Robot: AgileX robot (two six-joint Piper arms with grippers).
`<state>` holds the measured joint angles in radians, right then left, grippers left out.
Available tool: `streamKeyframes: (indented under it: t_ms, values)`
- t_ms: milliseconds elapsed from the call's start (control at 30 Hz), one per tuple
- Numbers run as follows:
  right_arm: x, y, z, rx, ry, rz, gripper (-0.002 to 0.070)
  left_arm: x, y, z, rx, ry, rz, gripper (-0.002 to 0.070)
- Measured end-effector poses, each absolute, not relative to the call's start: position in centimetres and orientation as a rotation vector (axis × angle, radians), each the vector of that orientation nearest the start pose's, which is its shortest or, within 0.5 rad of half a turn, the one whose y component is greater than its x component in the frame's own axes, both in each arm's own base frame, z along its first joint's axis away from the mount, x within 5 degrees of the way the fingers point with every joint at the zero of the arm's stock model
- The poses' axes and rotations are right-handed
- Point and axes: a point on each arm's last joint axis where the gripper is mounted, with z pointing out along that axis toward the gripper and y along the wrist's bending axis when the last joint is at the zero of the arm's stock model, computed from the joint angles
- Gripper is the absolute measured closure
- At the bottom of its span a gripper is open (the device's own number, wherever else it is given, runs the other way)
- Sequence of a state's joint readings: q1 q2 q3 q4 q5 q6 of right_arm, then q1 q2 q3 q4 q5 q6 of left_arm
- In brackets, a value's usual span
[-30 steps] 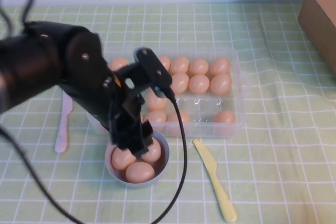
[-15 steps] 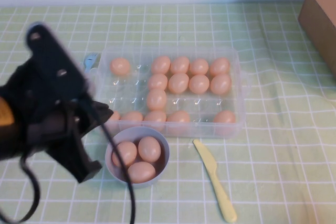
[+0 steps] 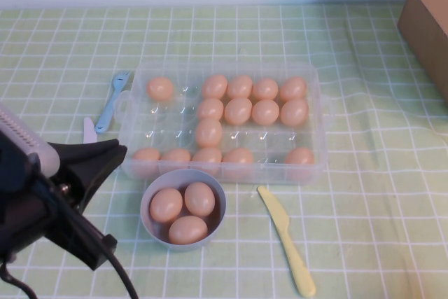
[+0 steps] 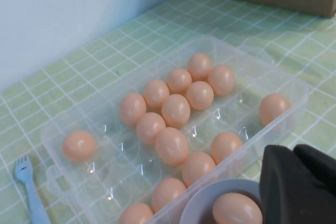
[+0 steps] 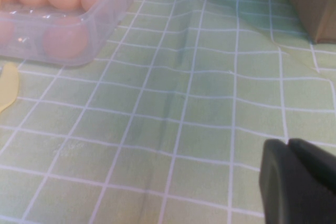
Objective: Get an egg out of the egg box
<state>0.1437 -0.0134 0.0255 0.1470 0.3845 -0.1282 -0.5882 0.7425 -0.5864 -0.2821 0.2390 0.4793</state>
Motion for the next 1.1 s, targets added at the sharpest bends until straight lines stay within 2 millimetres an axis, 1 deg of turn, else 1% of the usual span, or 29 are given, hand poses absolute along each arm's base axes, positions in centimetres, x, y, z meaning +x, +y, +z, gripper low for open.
streamKeyframes:
  t_ms: [467,567,667,700,733,767,800,900,1000,1100]
  values:
    - [5.1,1.2,17.1,-0.165,1.872,0.156,0.0694,12.8,-9.1,32.6,0.719,1.672,-0.336,0.0677]
    - [5.1,1.2,17.1,-0.165,1.872,0.156,0.0694,12.5,-8.7,32.6,0.705,1.623,-0.315,0.0677]
    - [5.1,1.2,17.1,-0.165,1.872,0.156,0.0694,11.7,-7.7,32.2,0.667,1.512,-0.259,0.0677]
    - [5.1,1.2,17.1,-0.165,1.872,0.156,0.0694,11.1,-6.9,31.4,0.627,1.461,-0.232,0.0677]
    - [5.1,1.2,17.1,-0.165,1.872,0.156,0.0694,10.9,-6.6,30.9,0.607,1.446,-0.22,0.0677]
    - [5.1,1.2,17.1,-0.165,1.872,0.156,0.0694,10.2,-5.5,30.0,0.535,1.394,-0.201,0.0677]
    - [5.1,1.2,17.1,-0.165,1.872,0.156,0.0694,9.8,-4.9,29.5,0.489,1.366,-0.19,0.0677]
    - [5.1,1.2,17.1,-0.165,1.872,0.156,0.0694,8.4,-3.0,27.5,0.36,1.317,-0.129,0.0677]
    - [5.1,1.2,17.1,-0.165,1.872,0.156,0.0694,7.5,-1.7,25.2,0.269,1.312,-0.056,0.0677]
    - [5.1,1.2,17.1,-0.165,1.872,0.156,0.0694,6.8,-0.9,23.7,0.195,1.302,-0.005,0.0677]
